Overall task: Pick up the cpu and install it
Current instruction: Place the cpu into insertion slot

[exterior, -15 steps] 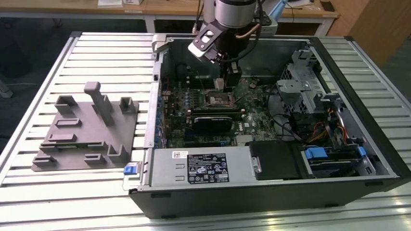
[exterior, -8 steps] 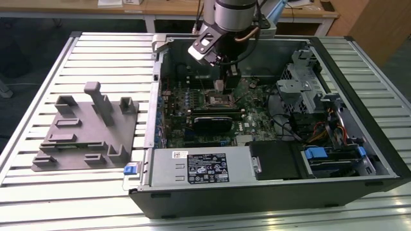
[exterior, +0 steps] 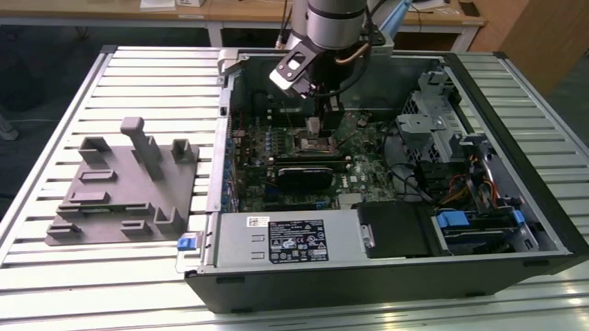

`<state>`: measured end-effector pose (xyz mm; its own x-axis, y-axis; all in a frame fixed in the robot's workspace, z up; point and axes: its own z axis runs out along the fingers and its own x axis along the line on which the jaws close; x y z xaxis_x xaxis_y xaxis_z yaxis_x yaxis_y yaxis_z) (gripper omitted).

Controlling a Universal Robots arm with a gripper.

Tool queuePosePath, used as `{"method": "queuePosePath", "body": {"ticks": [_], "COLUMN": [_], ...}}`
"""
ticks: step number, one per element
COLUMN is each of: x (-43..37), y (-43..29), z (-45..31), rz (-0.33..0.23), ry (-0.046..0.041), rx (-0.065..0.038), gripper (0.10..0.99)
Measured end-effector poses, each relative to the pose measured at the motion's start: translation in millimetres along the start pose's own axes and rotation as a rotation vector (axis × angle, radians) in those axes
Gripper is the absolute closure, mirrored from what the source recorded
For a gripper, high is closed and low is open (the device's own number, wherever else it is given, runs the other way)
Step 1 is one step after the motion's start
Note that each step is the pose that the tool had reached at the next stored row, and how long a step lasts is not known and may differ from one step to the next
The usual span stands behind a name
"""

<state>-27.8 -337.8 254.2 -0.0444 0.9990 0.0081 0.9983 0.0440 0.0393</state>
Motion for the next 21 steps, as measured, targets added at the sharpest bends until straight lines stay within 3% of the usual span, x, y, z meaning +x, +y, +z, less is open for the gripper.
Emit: {"method": "queuePosePath", "body": {"ticks": [21], "x": [2.0], "y": [-0.2], "z": [6.5], "rz": [0.000], "ry": [0.0009], "rx": [0.000], "gripper": [0.545]}}
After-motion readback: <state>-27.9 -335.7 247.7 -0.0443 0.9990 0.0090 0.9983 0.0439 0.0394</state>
